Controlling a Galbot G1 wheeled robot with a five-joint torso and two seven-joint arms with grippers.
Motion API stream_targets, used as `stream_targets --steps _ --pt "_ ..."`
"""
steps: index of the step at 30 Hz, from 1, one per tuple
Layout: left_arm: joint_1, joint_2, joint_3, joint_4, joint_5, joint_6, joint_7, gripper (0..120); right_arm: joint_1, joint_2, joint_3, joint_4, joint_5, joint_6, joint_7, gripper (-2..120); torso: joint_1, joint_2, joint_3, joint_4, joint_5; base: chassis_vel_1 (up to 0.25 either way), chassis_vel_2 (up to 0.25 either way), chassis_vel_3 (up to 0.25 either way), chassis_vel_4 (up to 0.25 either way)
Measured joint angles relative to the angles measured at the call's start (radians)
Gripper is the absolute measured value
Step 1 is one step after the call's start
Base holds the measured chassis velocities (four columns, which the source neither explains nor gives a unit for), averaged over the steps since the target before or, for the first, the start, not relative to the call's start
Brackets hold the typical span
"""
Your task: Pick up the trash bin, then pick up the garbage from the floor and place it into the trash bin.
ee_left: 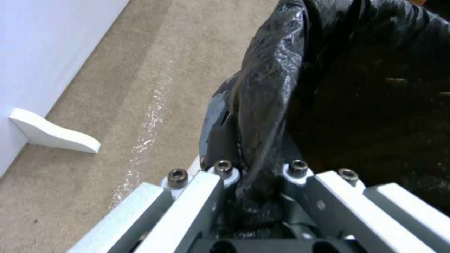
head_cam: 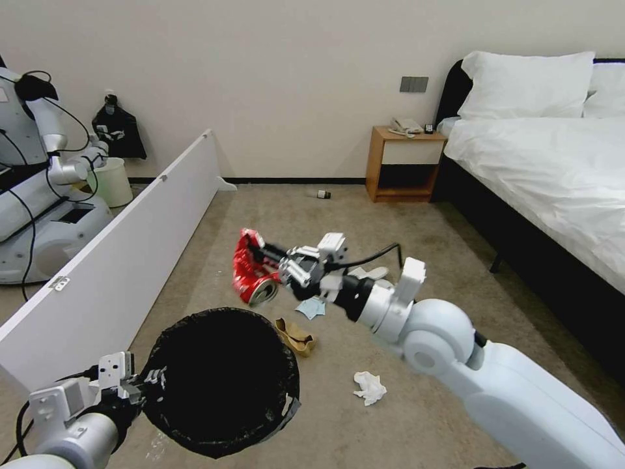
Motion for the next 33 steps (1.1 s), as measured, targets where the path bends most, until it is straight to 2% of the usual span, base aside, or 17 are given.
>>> stream_targets --steps 7,22,24,25,27,30,32,33 --pt "-0.006 0.01 -0.006 0.003 -0.012 0.0 0.0 4 -0.004 -0.008 -0.088 0.022 0.026 -0.035 0.021 5 0.0 0.0 0.0 0.0 0.0001 0.0 0.0 0.0 0.0" --pt "-0.009 0.02 -0.013 0.008 -0.026 0.0 0.003 4 -0.019 0.009 -0.142 0.015 0.023 -0.058 0.049 7 0.0 0.0 0.0 0.0001 0.0001 0.0 0.0 0.0 0.0" --pt "-0.009 0.021 -0.013 0.008 -0.03 0.0 0.003 4 -0.016 0.014 -0.152 0.005 0.019 -0.062 0.059 14 0.0 0.0 0.0 0.0001 0.0002 0.0 0.0 0.0 0.0" --pt "-0.009 0.021 -0.013 0.008 -0.03 0.0 0.003 4 -0.016 0.014 -0.152 0.005 0.019 -0.062 0.059 14 0.0 0.0 0.0 0.0001 0.0002 0.0 0.0 0.0 0.0" --pt "-0.006 0.023 -0.013 0.006 -0.034 0.0 0.002 4 -0.014 0.022 -0.16 -0.008 0.014 -0.065 0.067 26 0.0 0.0 0.0 0.0 0.0001 0.0 0.0 0.0 0.0" --pt "-0.003 0.025 -0.013 0.005 -0.036 0.0 0.0 4 -0.011 0.025 -0.163 -0.014 0.012 -0.066 0.07 32 0.0 0.0 0.0 0.0001 0.0002 0.0 0.0 0.0 0.0" --pt "0.0 0.029 -0.015 0.004 -0.041 0.0 -0.003 4 -0.005 0.03 -0.166 -0.022 0.01 -0.068 0.072 44 0.0 0.0 0.0 0.0001 0.0002 0.0 0.0 0.0 0.0" --pt "0.0 0.029 -0.015 0.004 -0.041 0.0 -0.003 4 -0.005 0.03 -0.166 -0.022 0.01 -0.068 0.072 44 0.0 0.0 0.0 0.0001 0.0002 0.0 0.0 0.0 0.0"
